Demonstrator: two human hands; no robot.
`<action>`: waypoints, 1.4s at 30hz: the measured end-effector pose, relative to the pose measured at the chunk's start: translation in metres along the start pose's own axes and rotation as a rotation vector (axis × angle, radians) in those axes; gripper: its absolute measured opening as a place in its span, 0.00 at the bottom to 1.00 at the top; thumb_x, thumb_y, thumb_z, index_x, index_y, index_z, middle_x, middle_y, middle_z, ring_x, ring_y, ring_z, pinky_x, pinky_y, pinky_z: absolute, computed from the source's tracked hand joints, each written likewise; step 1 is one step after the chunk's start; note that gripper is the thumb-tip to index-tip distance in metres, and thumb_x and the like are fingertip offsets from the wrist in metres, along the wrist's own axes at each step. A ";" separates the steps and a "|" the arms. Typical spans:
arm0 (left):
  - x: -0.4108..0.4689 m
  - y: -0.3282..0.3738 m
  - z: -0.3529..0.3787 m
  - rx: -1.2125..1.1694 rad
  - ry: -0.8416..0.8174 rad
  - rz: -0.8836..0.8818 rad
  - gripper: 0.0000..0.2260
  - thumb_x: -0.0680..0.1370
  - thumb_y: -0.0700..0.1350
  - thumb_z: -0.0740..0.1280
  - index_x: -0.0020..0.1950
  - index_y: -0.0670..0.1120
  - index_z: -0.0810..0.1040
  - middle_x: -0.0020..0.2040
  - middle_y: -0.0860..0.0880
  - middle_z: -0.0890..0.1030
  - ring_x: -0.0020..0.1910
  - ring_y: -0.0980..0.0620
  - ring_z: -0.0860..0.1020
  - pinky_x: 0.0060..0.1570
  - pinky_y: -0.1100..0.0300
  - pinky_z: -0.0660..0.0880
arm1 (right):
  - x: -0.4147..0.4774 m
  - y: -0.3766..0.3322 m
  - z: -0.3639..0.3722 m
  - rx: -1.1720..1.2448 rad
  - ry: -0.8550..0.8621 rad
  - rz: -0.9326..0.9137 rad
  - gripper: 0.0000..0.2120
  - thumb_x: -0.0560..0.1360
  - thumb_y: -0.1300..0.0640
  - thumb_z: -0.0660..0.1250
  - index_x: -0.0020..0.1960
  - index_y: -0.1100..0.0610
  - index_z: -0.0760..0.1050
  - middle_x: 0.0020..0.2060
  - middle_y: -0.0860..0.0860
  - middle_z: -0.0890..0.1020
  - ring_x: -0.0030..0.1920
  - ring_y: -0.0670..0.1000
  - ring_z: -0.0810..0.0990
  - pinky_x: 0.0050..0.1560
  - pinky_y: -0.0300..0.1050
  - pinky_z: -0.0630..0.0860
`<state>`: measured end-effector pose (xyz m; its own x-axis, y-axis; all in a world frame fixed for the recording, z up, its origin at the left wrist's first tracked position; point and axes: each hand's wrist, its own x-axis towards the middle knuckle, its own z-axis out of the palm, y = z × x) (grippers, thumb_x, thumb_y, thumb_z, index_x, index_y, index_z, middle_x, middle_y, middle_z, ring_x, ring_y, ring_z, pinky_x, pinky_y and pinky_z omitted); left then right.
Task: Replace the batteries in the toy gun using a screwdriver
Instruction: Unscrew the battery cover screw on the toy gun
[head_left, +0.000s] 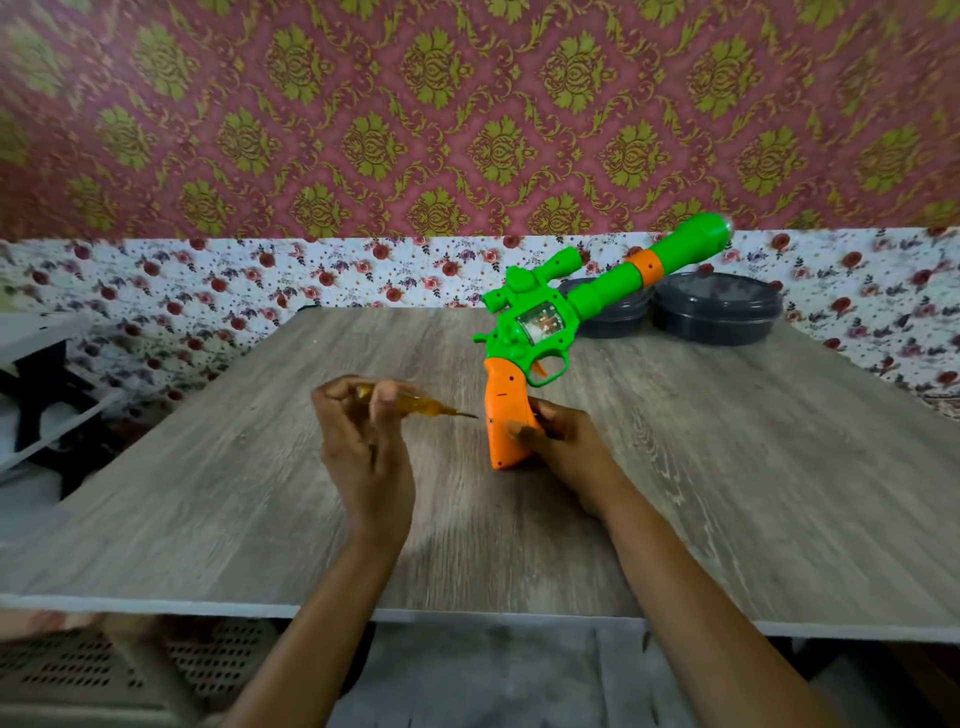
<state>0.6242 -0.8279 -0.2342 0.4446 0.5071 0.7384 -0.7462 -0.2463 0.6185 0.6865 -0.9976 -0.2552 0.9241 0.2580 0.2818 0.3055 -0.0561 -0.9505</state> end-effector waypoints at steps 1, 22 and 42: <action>0.003 0.000 0.001 -0.074 0.048 -0.100 0.05 0.80 0.53 0.59 0.47 0.54 0.65 0.41 0.51 0.77 0.38 0.52 0.78 0.39 0.57 0.78 | 0.000 0.001 0.001 -0.013 0.012 -0.008 0.14 0.73 0.61 0.68 0.58 0.53 0.75 0.46 0.52 0.82 0.44 0.41 0.80 0.45 0.38 0.78; 0.030 -0.053 0.066 -0.556 -0.283 -1.429 0.19 0.67 0.29 0.53 0.25 0.37 0.81 0.26 0.42 0.80 0.23 0.49 0.80 0.24 0.62 0.77 | 0.032 -0.035 0.021 -1.405 0.148 -0.357 0.33 0.58 0.57 0.75 0.63 0.55 0.74 0.47 0.53 0.83 0.39 0.55 0.83 0.32 0.42 0.75; 0.032 -0.066 0.060 -0.508 -0.196 -1.415 0.13 0.78 0.28 0.53 0.37 0.35 0.72 0.25 0.41 0.78 0.24 0.49 0.80 0.26 0.61 0.79 | 0.029 -0.041 0.020 -1.343 0.238 -0.360 0.24 0.63 0.56 0.74 0.58 0.54 0.77 0.45 0.52 0.84 0.37 0.55 0.83 0.32 0.43 0.74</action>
<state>0.7176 -0.8453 -0.2346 0.9468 -0.0501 -0.3179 0.2707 0.6582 0.7025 0.6959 -0.9690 -0.2107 0.7246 0.2958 0.6225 0.3883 -0.9214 -0.0141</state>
